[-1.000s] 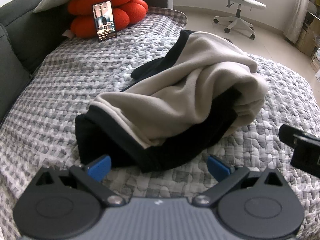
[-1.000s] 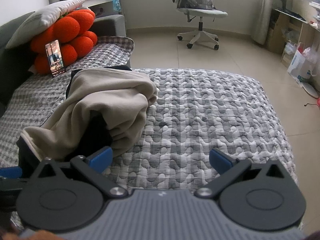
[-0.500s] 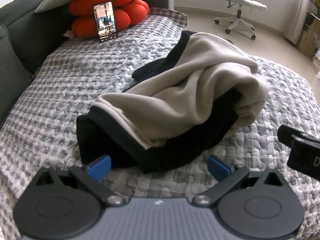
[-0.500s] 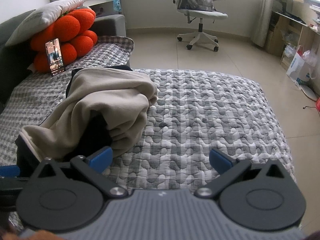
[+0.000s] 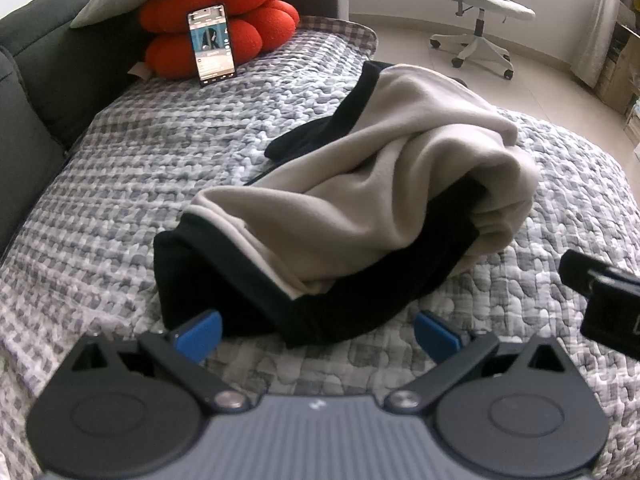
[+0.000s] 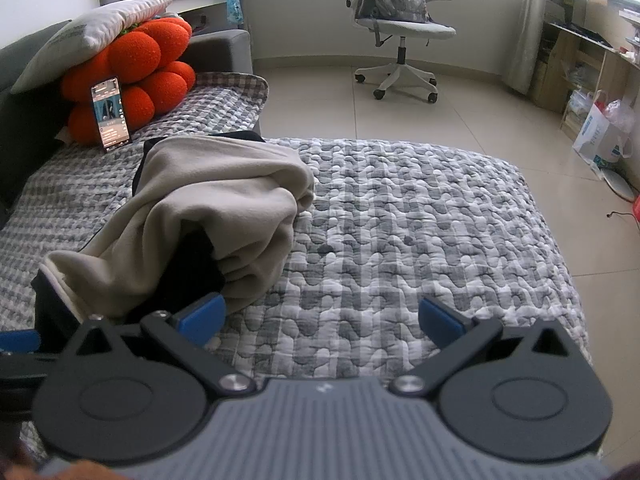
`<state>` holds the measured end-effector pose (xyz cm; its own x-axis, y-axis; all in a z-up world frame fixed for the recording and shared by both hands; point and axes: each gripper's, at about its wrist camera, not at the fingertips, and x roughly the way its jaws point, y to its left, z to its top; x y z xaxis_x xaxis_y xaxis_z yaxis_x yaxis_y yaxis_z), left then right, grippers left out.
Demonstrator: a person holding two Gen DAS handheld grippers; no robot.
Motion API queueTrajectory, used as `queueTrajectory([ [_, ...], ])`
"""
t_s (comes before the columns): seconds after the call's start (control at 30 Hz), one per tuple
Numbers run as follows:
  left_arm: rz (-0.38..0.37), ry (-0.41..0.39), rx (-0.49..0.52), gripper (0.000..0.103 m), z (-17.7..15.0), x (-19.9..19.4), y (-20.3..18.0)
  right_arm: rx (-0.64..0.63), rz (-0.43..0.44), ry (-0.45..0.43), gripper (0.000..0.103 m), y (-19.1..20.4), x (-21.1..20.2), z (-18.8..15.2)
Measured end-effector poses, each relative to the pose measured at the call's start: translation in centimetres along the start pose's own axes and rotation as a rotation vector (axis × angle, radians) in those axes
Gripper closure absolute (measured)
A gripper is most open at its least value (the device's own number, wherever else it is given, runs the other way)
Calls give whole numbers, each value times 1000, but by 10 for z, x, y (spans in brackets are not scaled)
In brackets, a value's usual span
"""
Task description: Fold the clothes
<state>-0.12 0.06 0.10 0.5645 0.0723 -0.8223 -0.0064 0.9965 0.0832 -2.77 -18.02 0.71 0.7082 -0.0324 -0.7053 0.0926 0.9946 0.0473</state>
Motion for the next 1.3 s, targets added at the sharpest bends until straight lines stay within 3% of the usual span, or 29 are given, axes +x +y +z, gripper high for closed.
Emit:
queueTrajectory([
  [1.3,9,-11,-7,0,1,-1,3,-5,9,6,0,5,3,0],
])
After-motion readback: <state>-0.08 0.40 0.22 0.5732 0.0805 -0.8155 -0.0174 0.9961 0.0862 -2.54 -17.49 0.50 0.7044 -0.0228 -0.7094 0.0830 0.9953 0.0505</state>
